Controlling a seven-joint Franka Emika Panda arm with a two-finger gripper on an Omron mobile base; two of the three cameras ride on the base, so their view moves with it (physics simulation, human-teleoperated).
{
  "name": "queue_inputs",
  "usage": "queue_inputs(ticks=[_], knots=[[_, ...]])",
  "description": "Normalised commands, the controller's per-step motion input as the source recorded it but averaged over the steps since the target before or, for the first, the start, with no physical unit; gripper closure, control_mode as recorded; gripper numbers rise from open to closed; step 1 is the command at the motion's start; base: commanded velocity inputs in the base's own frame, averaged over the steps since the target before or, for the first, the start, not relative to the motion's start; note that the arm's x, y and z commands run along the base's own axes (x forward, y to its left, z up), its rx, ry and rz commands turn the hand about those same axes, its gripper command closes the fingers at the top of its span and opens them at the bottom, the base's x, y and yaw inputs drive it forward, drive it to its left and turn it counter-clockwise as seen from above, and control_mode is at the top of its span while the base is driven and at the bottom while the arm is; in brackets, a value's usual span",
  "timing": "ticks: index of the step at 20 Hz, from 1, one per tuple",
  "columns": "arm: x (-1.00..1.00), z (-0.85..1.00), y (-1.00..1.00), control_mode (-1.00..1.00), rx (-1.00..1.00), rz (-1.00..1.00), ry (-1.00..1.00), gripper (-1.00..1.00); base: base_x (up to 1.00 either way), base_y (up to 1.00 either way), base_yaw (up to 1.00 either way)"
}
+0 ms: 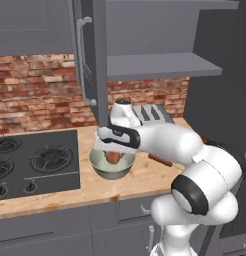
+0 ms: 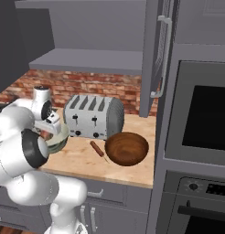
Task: Pick both bowls and place them on the counter. Then place the hot dog in one bowl and place the onion in the other bowl.
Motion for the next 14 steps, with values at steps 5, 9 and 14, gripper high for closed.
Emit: queue_inputs(ticks=[5, 9, 14], knots=[[0.13, -0.26, 0.0, -1.0, 0.0, 0.01, 0.03, 1.0, 0.0, 0.0, 0.0], [0.19, -0.2, 0.07, -1.0, 0.0, 0.01, 0.02, 1.0, 0.0, 0.0, 0.0], [0.13, -0.16, 0.1, -1.0, 0.0, 0.01, 0.01, 1.0, 0.0, 0.0, 0.0]])
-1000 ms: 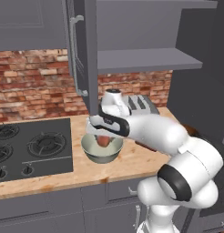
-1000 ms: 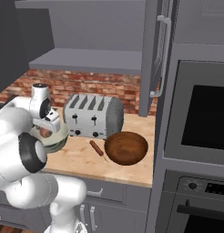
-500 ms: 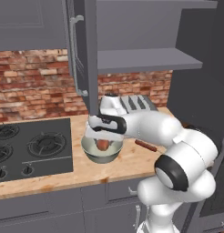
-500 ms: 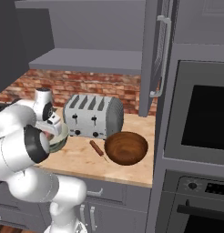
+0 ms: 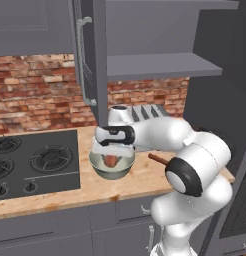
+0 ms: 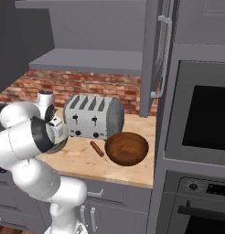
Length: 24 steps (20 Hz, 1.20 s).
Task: Pick both bowls and place them on the counter. Then place the hot dog in one bowl and place the onion in the other bowl.
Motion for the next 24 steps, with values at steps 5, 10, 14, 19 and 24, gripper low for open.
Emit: queue_inputs(ticks=[5, 10, 14, 19, 24], knots=[[0.11, -0.24, 0.11, -1.0, 0.0, 0.0, 0.04, 1.0, 0.0, 0.0, 0.0], [0.13, -0.22, 0.08, -1.0, -0.01, 0.01, 0.05, 1.0, 0.0, 0.0, 0.0], [0.13, -0.15, 0.03, -1.0, -0.01, 0.02, 0.03, 1.0, 0.0, 0.0, 0.0], [0.04, -0.16, 0.0, -1.0, -0.01, 0.03, 0.02, 1.0, 0.0, 0.0, 0.0], [0.0, -0.2, 0.0, -1.0, -0.03, 0.02, 0.03, -1.0, 0.0, 0.0, 0.0]])
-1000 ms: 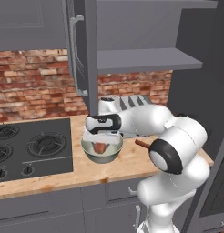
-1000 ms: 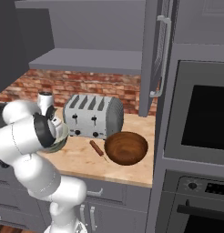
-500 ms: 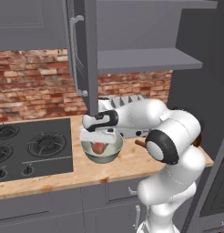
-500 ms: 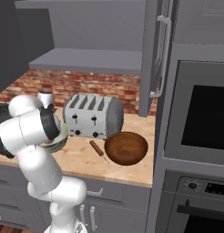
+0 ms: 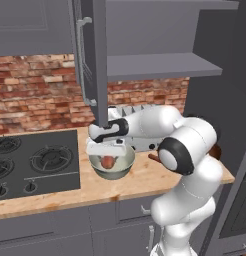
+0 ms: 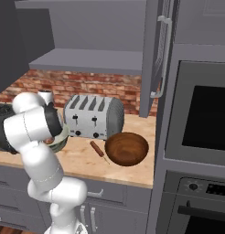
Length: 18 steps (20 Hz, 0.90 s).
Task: Pick both bowls and place them on the counter. Then place the hot dog in one bowl and place the onion in the other bowl.
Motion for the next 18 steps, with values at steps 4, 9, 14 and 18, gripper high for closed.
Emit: queue_inputs(ticks=[4, 9, 14, 18], knots=[[0.0, -0.13, -0.04, -1.0, -0.01, 0.01, 0.01, -1.0, 0.0, 0.0, 0.0], [-0.08, 0.0, -0.11, -1.0, 0.0, 0.0, 0.0, -1.0, 0.0, 0.0, 0.0], [-0.17, 0.06, -0.13, -1.0, 0.0, 0.0, 0.0, -1.0, 0.0, 0.0, 0.0], [-0.18, 0.26, -0.06, -1.0, 0.0, 0.0, 0.0, -1.0, 0.0, 0.0, 0.0]])
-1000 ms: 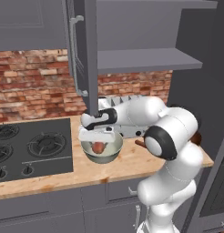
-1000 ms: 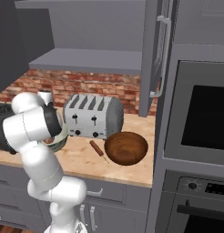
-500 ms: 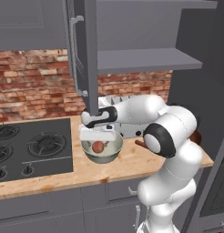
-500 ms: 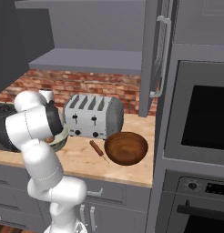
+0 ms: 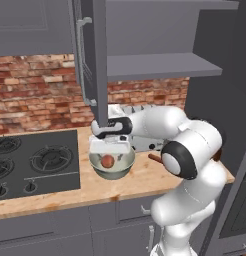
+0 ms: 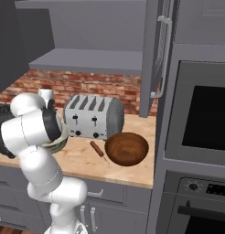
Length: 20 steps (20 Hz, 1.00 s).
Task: Pick both bowls and place them on the counter. Then place the hot dog in one bowl and place the onion in the other bowl.
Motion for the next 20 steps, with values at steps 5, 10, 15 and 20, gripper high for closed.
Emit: queue_inputs(ticks=[5, 10, 15, 20], knots=[[-0.17, 0.31, -0.11, -1.0, 0.0, 0.0, 0.0, -1.0, 0.0, 0.0, 0.0], [-0.24, 0.23, -0.22, -1.0, 0.0, 0.0, 0.0, -1.0, 0.0, 0.0, 0.0], [-0.35, 0.22, -0.29, -1.0, 0.01, 0.0, -0.01, -1.0, 0.0, 0.0, 0.0], [-0.46, 0.22, -0.36, -1.0, 0.06, 0.0, -0.09, -1.0, 0.0, 0.0, 0.0]])
